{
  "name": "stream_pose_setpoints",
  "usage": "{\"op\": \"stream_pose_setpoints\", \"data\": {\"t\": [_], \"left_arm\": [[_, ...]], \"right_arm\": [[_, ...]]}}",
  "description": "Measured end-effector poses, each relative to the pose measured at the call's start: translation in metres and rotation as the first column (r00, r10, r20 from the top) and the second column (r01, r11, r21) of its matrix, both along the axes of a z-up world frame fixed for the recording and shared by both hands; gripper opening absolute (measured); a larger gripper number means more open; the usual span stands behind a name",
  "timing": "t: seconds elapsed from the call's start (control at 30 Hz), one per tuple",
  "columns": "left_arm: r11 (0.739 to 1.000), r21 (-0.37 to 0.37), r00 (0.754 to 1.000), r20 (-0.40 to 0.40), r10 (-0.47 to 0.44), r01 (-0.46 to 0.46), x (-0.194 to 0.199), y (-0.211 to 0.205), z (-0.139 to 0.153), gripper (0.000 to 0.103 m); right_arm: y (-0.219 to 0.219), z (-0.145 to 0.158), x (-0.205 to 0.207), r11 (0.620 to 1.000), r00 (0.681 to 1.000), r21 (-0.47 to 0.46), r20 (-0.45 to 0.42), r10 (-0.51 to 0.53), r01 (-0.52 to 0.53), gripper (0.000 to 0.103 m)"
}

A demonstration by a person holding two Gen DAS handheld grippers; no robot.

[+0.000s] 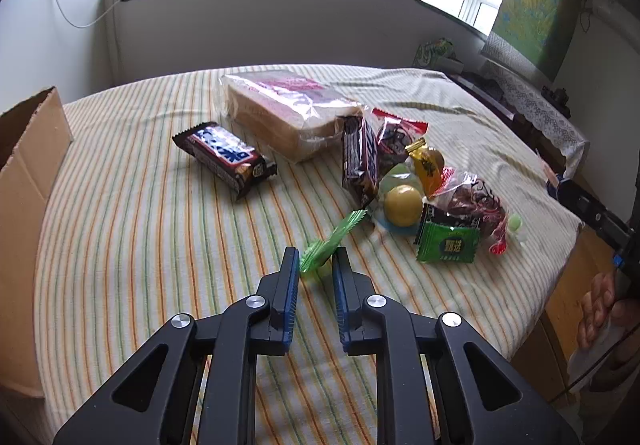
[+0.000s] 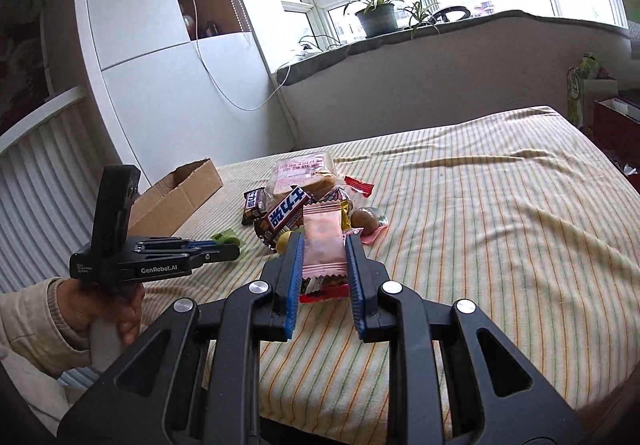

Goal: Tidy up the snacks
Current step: 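Carry both candies to the cardboard box and open both tools to drop them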

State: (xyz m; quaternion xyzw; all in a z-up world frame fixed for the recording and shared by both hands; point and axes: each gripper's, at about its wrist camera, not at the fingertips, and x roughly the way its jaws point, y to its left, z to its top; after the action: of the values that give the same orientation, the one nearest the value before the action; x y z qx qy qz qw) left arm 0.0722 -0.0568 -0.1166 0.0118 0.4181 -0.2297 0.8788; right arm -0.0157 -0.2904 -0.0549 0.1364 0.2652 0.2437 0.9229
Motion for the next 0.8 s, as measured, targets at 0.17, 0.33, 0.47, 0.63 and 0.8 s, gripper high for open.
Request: {"op": "stream_pose_setpoints", "data": {"t": [0.17, 0.33, 0.47, 0.63, 0.8], "left_arm": [[0.999, 0.047, 0.999, 0.043, -0.009, 0.007, -0.004, -0.012, 0.001, 0.045], [0.996, 0.082, 0.998, 0.052, -0.042, 0.037, 0.004, -0.025, -0.002, 0.044], [0.998, 0.052, 0.998, 0.053, -0.03, 0.027, 0.009, -0.023, 0.001, 0.015], [1.0, 0.0, 0.999, 0.043, -0.021, 0.021, 0.012, -0.016, 0.002, 0.005], [0.998, -0.068, 0.997, 0.074, -0.007, 0.012, 0.008, -0.007, 0.011, 0.004]], "right_arm": [[-0.001, 0.001, -0.005, 1.0, 1.0, -0.009, -0.002, -0.011, 0.011, 0.022], [-0.005, 0.0, -0.007, 1.0, 1.0, -0.024, 0.008, -0.018, 0.018, 0.022], [-0.011, -0.003, -0.01, 0.999, 0.999, -0.023, -0.003, -0.032, 0.032, 0.022], [-0.014, -0.006, -0.009, 0.999, 0.999, -0.022, -0.015, -0.041, 0.04, 0.022], [-0.014, -0.008, -0.009, 0.999, 0.999, -0.02, -0.018, -0.044, 0.044, 0.022]]}}
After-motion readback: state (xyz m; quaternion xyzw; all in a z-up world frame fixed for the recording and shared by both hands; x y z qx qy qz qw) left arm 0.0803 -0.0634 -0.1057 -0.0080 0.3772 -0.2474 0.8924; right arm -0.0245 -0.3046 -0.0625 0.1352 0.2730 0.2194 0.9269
